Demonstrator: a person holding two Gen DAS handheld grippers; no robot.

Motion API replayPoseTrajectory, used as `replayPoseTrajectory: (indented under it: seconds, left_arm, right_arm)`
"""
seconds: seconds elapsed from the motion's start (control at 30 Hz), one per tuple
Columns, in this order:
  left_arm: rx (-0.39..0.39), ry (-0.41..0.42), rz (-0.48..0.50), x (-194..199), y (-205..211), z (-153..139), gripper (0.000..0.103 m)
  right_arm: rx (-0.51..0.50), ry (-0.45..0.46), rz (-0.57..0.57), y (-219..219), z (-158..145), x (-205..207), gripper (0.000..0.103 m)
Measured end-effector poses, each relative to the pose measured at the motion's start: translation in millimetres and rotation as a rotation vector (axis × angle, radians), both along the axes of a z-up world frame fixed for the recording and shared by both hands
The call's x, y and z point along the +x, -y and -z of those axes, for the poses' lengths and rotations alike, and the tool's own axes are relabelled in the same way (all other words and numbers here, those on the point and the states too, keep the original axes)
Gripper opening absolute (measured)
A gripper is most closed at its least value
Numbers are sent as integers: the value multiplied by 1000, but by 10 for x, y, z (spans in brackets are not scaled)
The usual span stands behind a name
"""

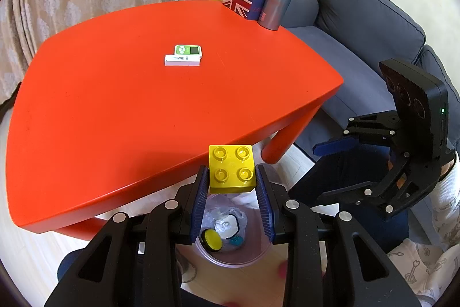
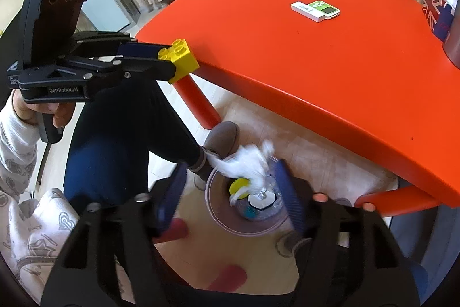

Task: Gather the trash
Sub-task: 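Carry the tissue over the trash bin and open the right tool while the left holds the block, then lower the yellow block over the trash bin and open the left tool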

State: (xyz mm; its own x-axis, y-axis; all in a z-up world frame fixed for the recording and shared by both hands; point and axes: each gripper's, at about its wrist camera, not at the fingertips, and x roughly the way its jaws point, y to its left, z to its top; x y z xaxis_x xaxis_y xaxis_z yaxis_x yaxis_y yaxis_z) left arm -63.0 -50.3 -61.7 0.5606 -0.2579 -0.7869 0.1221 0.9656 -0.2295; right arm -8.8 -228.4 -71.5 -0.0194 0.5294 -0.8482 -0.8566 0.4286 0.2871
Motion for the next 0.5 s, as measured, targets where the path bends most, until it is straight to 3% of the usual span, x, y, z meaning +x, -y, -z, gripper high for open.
replayPoseTrajectory:
  seconds: [0.1, 0.2, 0.5]
  left_arm:
    - [-1, -4, 7, 2, 17, 12, 32]
    - [-2, -11, 13, 4, 37, 32, 32]
    - [-5, -26, 40, 1, 128, 64, 32]
  right_arm:
    - [18, -4, 16, 19, -29, 33, 85]
    - [26, 5, 45, 58, -61, 68, 90]
    - [40, 46, 116, 185, -193, 140, 95]
